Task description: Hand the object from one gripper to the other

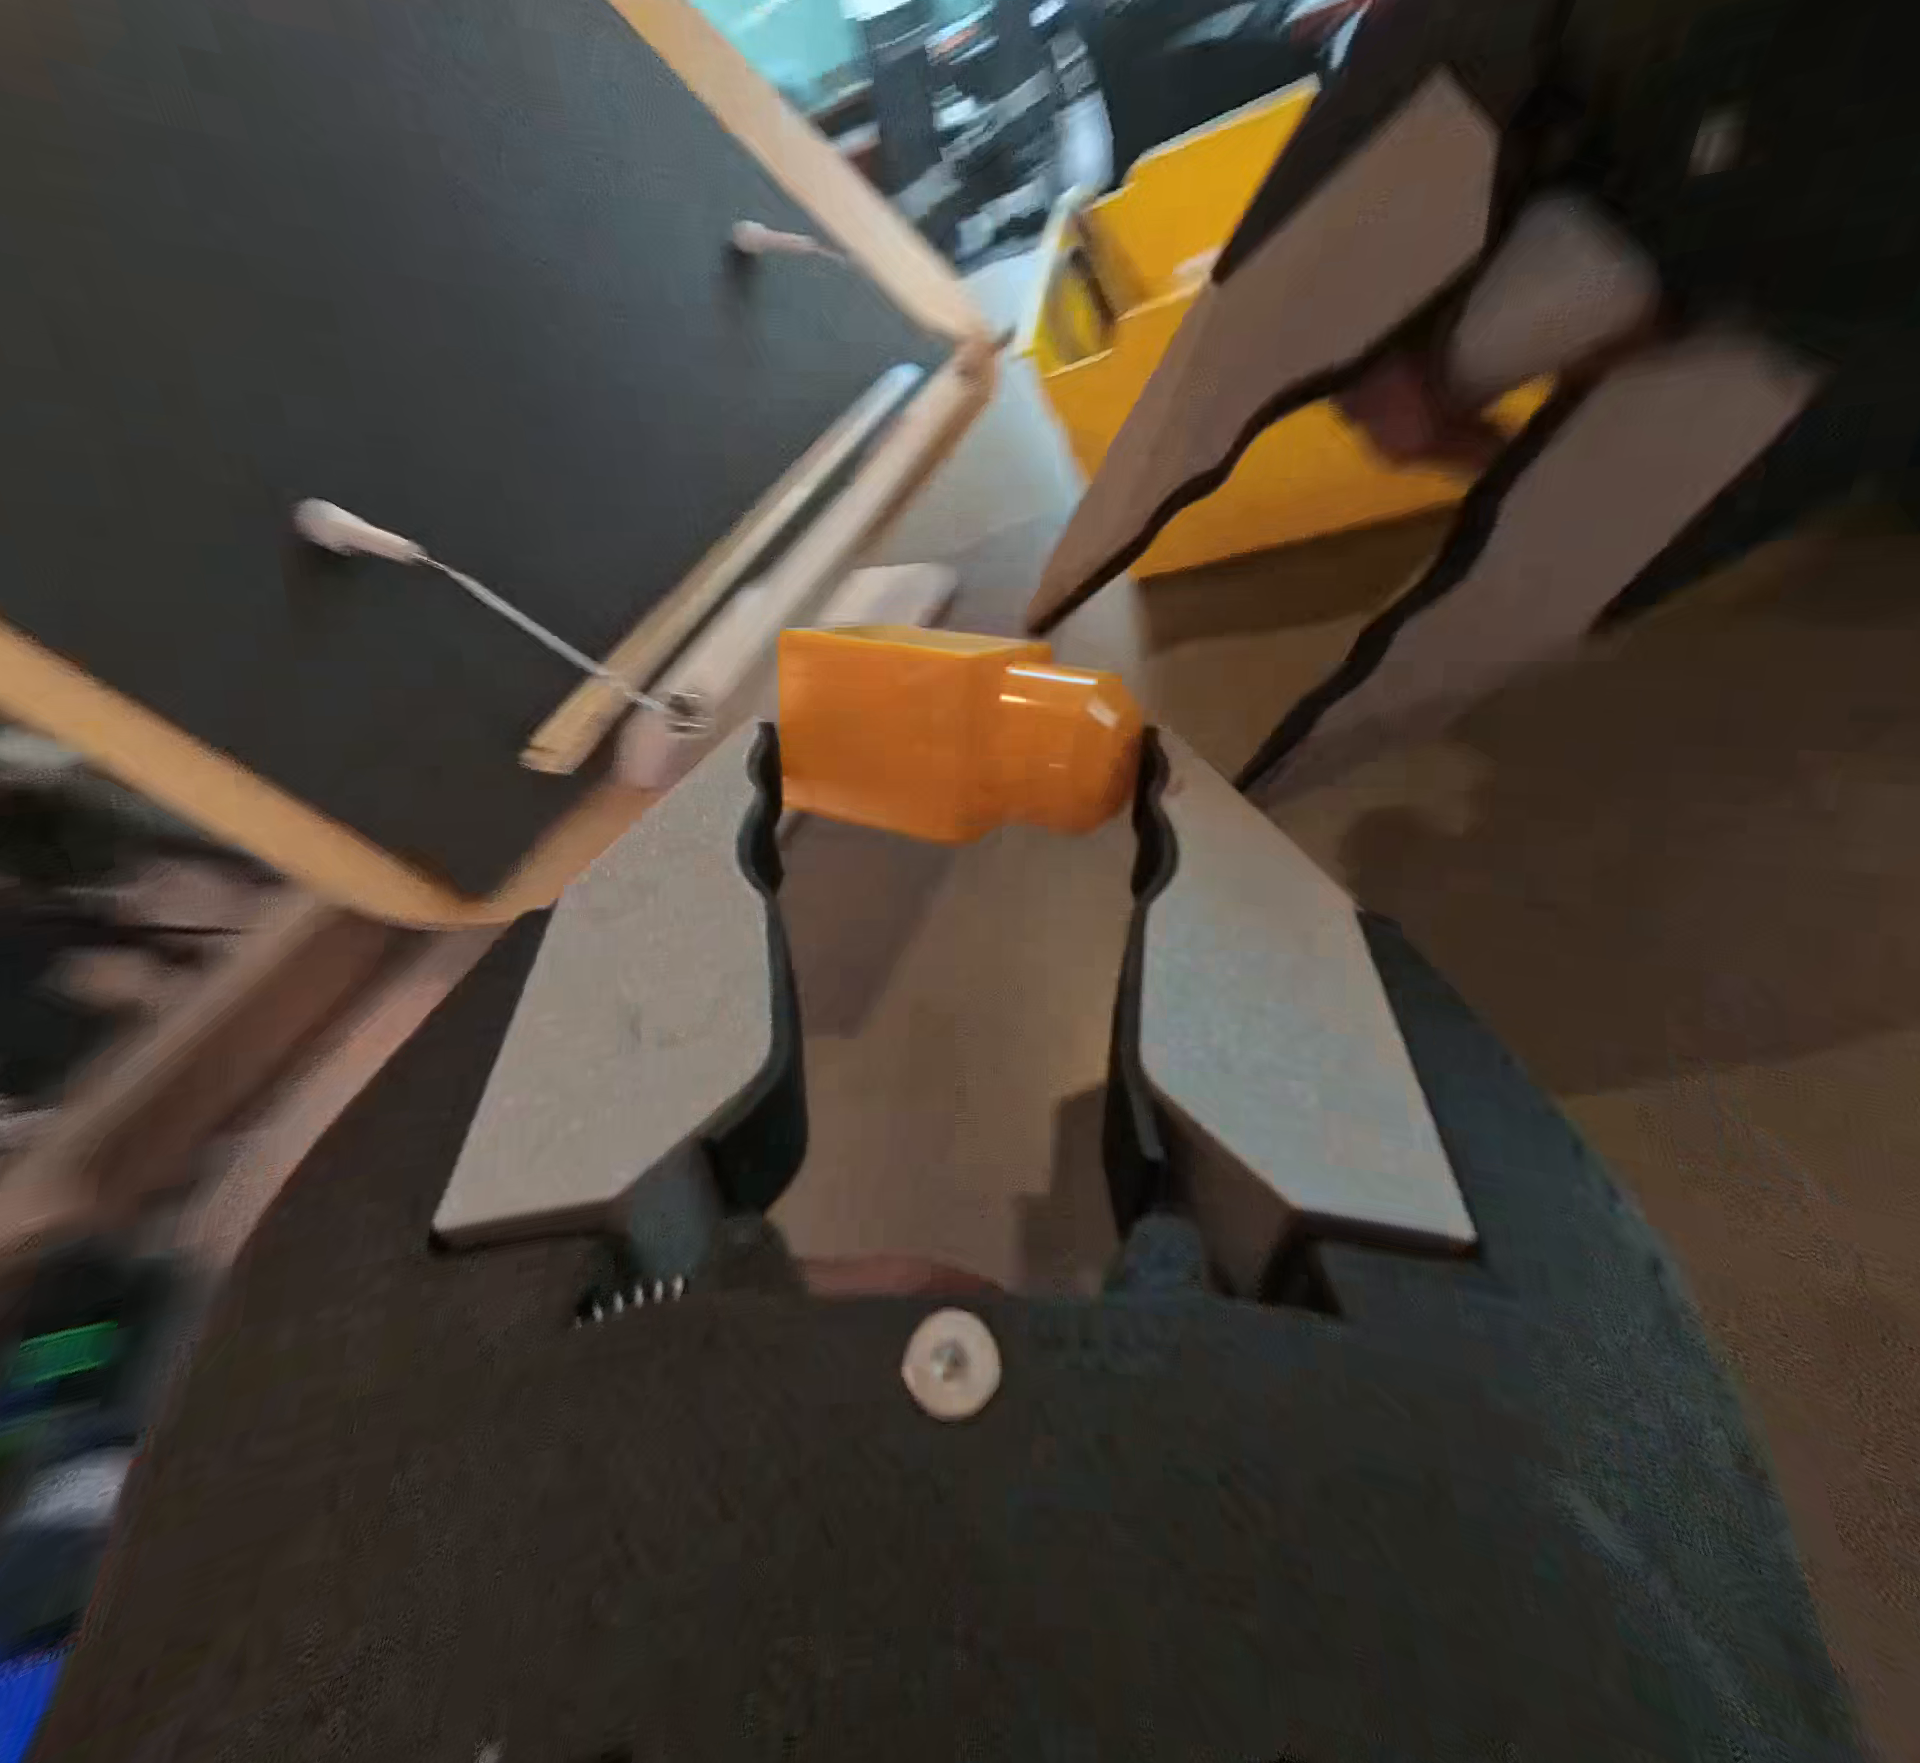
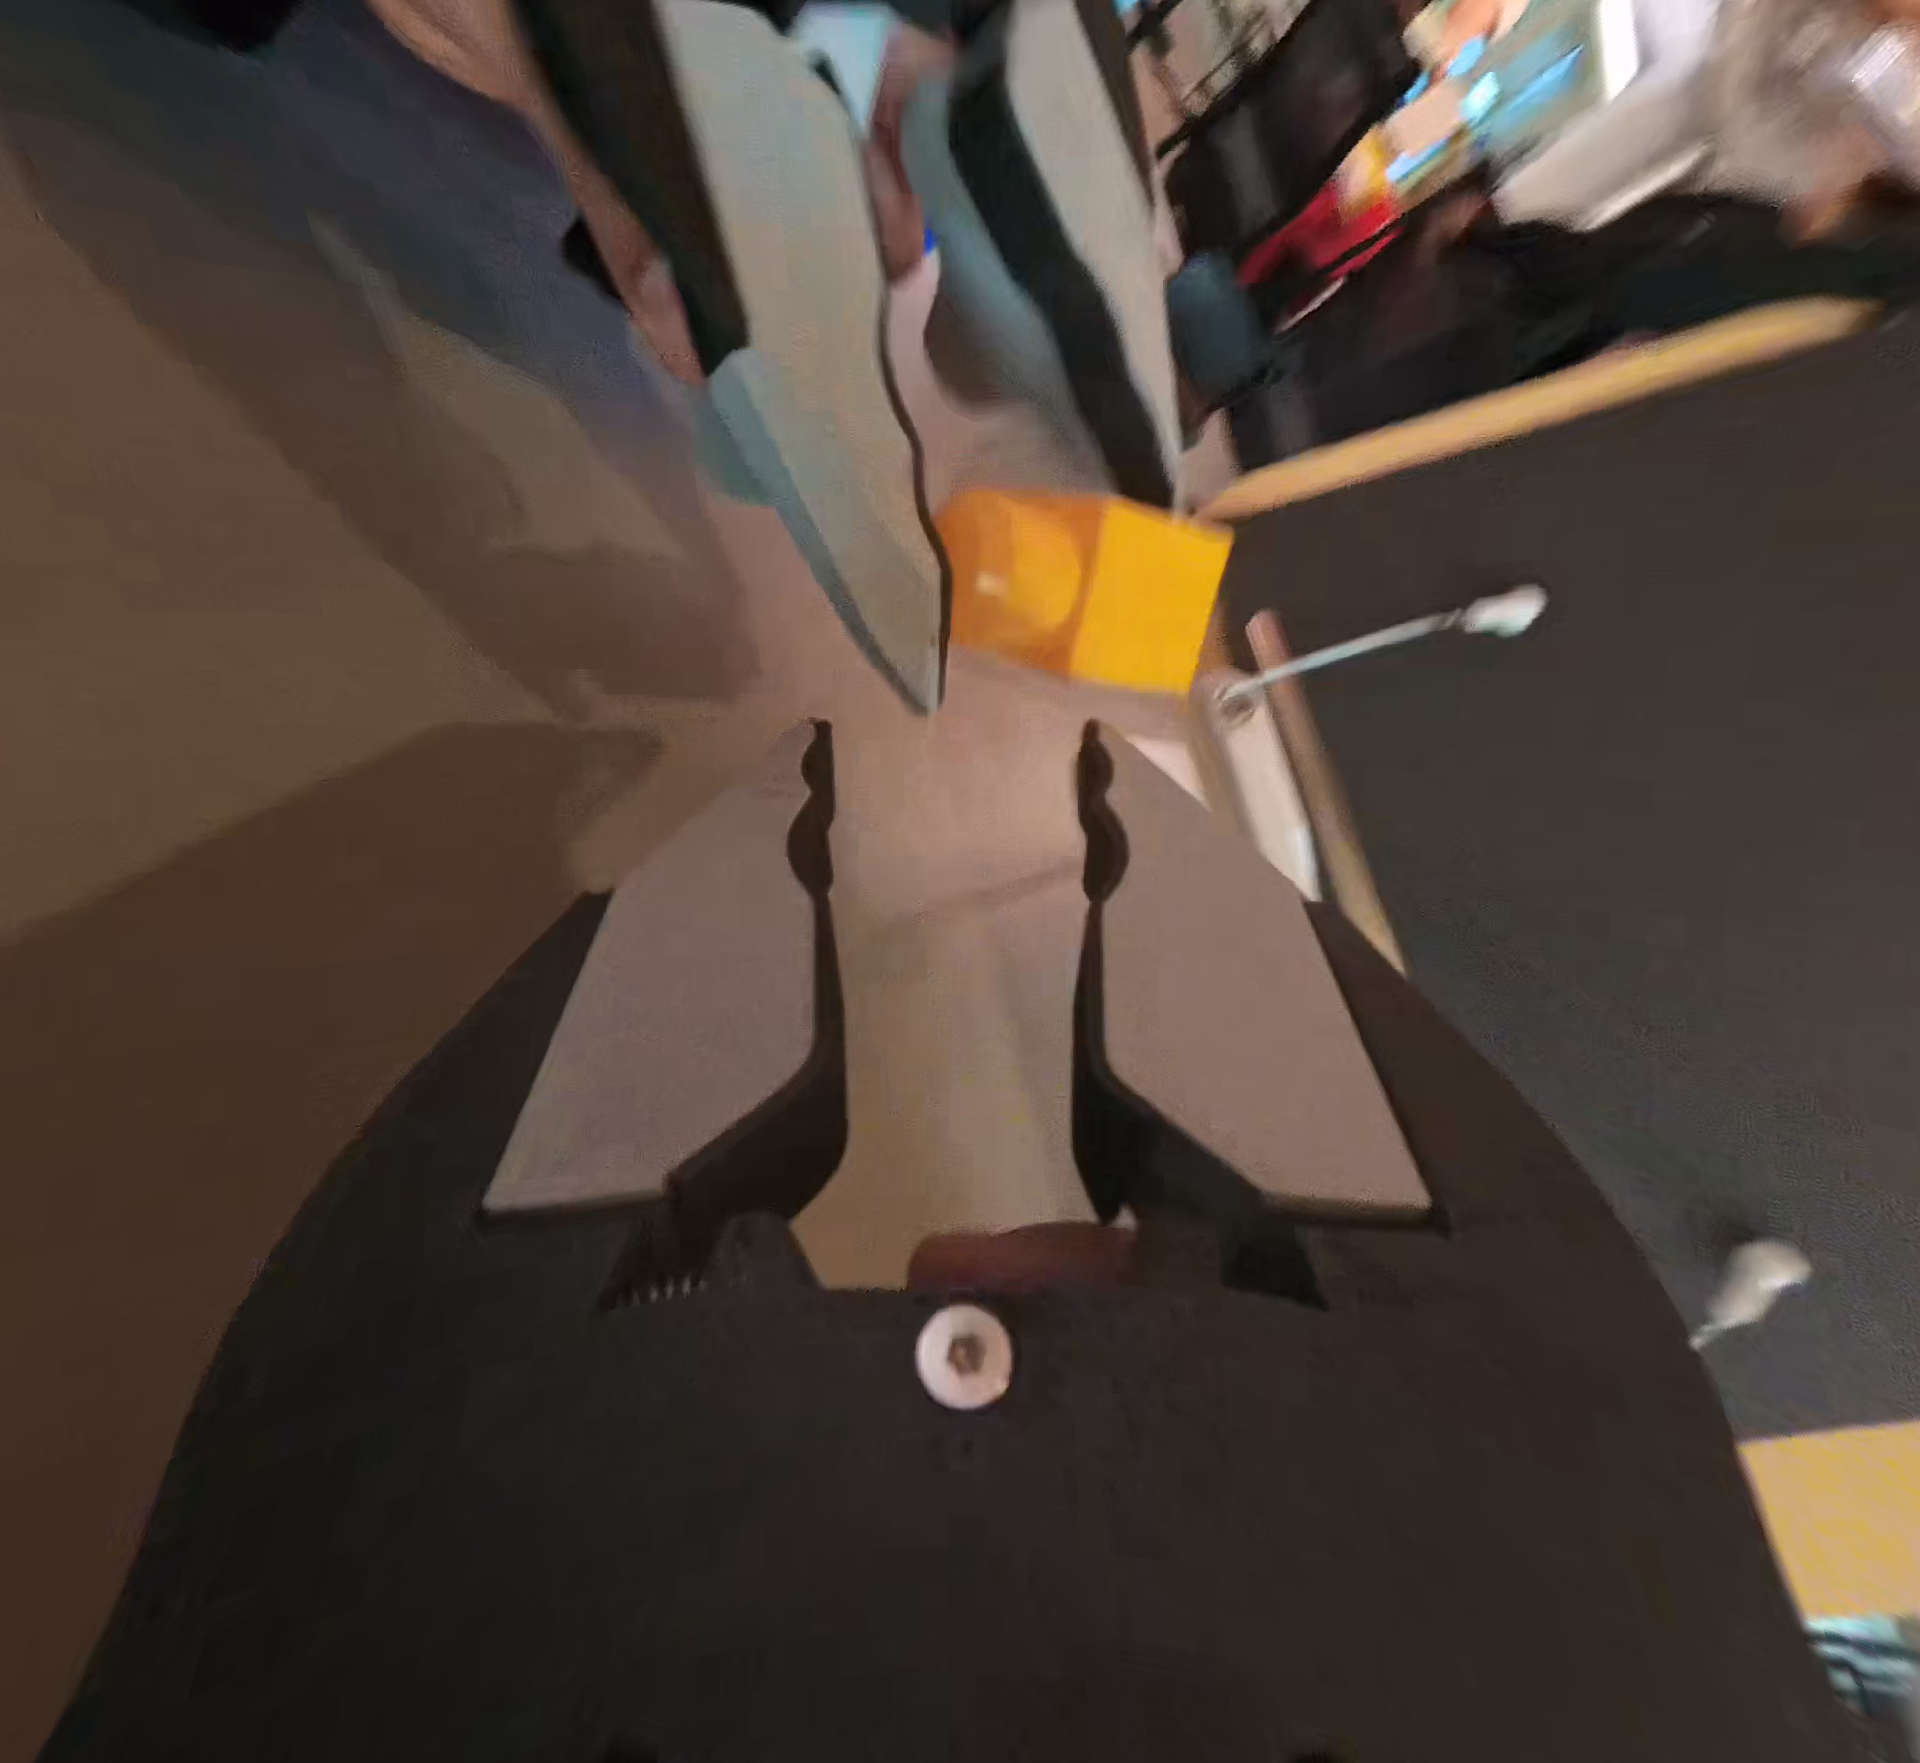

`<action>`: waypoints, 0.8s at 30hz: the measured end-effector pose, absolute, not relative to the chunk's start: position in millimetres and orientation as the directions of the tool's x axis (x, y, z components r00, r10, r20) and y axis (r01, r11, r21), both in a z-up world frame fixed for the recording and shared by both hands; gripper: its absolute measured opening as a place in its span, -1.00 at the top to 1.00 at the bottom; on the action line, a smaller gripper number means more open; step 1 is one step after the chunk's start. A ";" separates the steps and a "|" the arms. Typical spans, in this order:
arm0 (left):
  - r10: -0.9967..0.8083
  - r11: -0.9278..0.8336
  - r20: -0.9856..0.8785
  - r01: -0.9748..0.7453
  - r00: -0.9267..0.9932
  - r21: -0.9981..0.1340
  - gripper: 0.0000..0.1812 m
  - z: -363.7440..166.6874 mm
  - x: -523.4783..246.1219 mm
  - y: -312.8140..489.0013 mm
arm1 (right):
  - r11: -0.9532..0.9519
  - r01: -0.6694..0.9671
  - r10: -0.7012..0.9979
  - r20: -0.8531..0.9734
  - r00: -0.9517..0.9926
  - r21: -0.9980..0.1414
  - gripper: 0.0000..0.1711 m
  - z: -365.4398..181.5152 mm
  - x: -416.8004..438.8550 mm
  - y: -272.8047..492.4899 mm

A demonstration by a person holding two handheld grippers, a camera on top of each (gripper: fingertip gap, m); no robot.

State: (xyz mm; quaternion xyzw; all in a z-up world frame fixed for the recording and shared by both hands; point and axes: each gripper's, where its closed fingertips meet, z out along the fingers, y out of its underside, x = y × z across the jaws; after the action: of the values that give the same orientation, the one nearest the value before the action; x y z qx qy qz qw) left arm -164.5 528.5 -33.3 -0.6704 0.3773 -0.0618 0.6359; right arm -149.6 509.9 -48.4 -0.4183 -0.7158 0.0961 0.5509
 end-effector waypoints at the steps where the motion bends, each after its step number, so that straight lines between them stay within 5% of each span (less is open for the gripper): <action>1: -0.494 0.140 -0.528 -0.536 0.691 -0.833 0.26 -31.1 -170.4 532.1 | 0.558 0.500 0.768 0.641 -0.008 -0.662 0.52 -48.7 -146.6 516.7; 5: -0.187 0.269 -0.873 -0.831 0.451 -0.487 0.26 -20.9 -173.1 535.3 | 0.174 0.374 0.970 0.223 0.092 -0.911 0.26 -33.7 -150.3 522.8; 8: -0.075 0.280 -0.935 -0.893 0.347 -0.353 0.26 -14.7 -171.0 535.3 | -0.121 0.224 0.992 -0.114 0.046 -0.967 0.17 -17.3 -156.4 516.1; 12: -0.013 0.364 -0.964 -0.897 0.266 -0.252 0.26 -7.6 -149.9 523.9 | -0.329 0.176 0.937 -0.344 -0.060 -0.928 0.21 -16.4 -165.0 506.5; 14: -0.016 0.373 -0.973 -0.902 0.229 -0.218 0.26 -14.3 -138.7 521.5 | -0.332 0.177 0.930 -0.353 -0.100 -0.926 0.52 -15.3 -166.2 499.5; 16: -0.051 0.367 -0.962 -0.891 0.269 -0.268 0.28 -18.0 -137.8 522.1 | -0.248 0.211 0.965 -0.259 -0.027 -0.945 0.58 -20.8 -163.7 509.1; 19: -0.282 0.365 -0.823 -0.739 0.492 -0.567 0.40 -19.0 -141.2 515.7 | 0.054 0.275 0.974 0.111 0.198 -0.960 0.59 -20.5 -149.4 543.3; 24: -0.614 0.123 -0.259 -0.234 0.746 -0.964 0.29 -3.6 -151.1 515.8 | 0.531 0.412 0.725 0.648 0.231 -0.741 0.60 -9.8 -148.4 538.3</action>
State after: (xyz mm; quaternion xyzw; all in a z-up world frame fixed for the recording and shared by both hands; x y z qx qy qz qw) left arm -151.1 515.8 -3.6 -0.6469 0.3275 -0.1407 0.6741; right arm -148.4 538.3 -9.8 -0.4682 -0.6075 0.1244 0.6295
